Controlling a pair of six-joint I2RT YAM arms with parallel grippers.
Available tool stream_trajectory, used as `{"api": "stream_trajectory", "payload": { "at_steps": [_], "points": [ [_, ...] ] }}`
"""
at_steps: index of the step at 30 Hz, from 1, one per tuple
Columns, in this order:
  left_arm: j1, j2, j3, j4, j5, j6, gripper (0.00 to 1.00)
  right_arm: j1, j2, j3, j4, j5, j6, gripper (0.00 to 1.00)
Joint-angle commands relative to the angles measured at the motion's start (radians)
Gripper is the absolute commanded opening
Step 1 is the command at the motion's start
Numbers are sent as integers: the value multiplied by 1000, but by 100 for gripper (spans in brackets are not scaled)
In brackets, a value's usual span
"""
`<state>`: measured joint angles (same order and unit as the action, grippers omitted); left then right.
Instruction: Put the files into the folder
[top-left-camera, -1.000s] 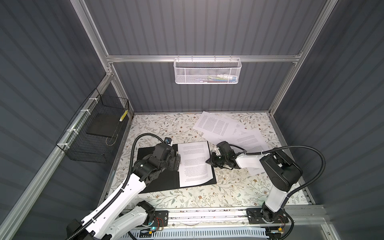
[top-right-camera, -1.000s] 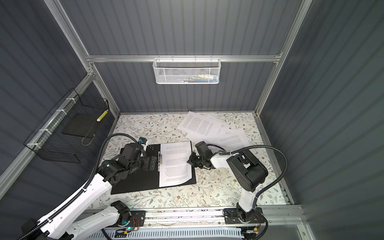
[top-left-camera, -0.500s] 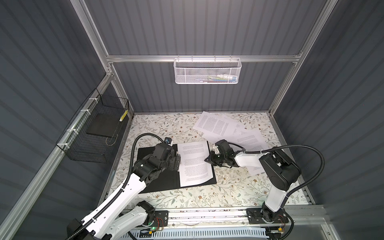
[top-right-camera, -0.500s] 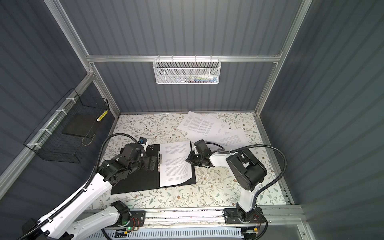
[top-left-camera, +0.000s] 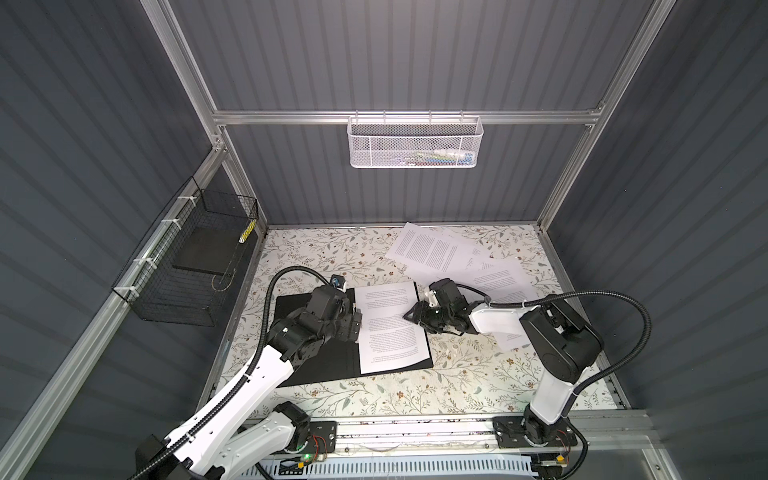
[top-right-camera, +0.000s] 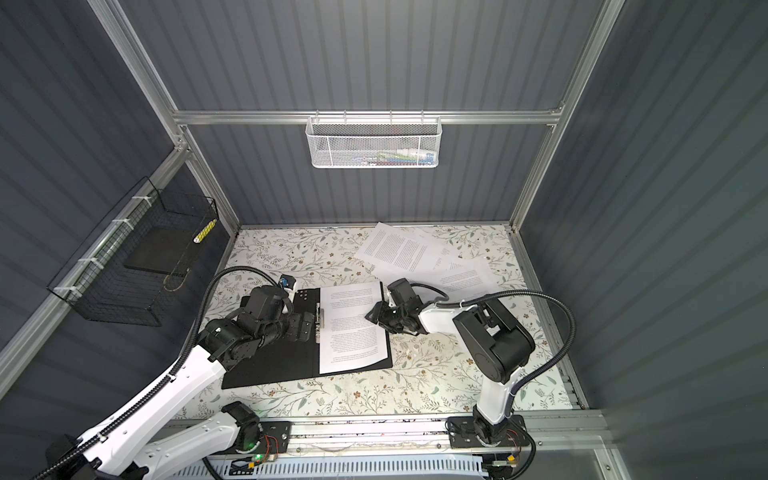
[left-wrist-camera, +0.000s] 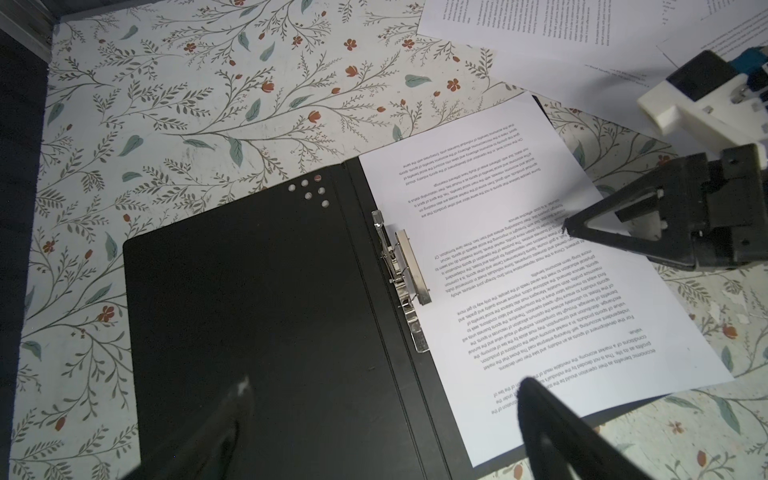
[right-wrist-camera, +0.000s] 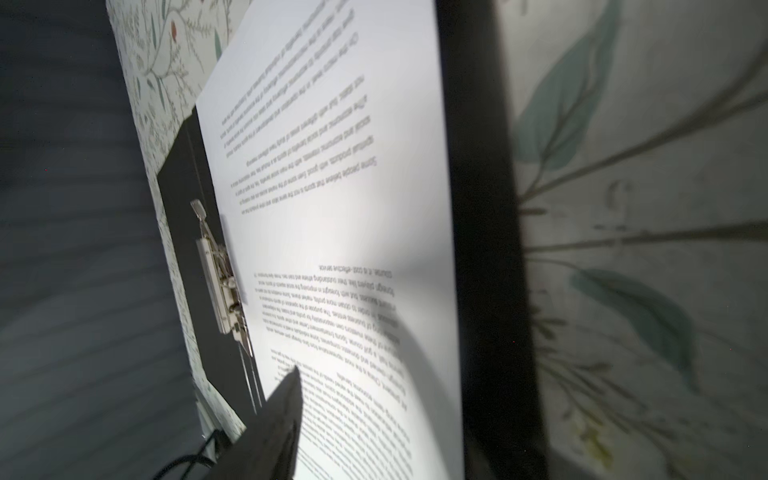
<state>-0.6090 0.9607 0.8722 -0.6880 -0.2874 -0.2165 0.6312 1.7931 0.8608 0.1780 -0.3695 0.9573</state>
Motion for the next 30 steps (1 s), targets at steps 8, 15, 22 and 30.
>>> {"api": "stream_trajectory", "payload": {
  "at_steps": [8, 15, 22, 30],
  "points": [
    [-2, -7, -13, 7, 10, 17, 100, -1, -203, -36, -225, 210, -143, 96],
    [-1, 4, -10, 1, -1, 10, 100, -182, -412, -71, -422, 281, -274, 99],
    [-1, 36, 6, -12, 12, 7, 100, -568, -515, -179, -532, 281, -281, 99],
    [-1, 33, 5, -3, 49, 13, 100, -764, -474, -281, -426, 169, -253, 99]
  ]
}}
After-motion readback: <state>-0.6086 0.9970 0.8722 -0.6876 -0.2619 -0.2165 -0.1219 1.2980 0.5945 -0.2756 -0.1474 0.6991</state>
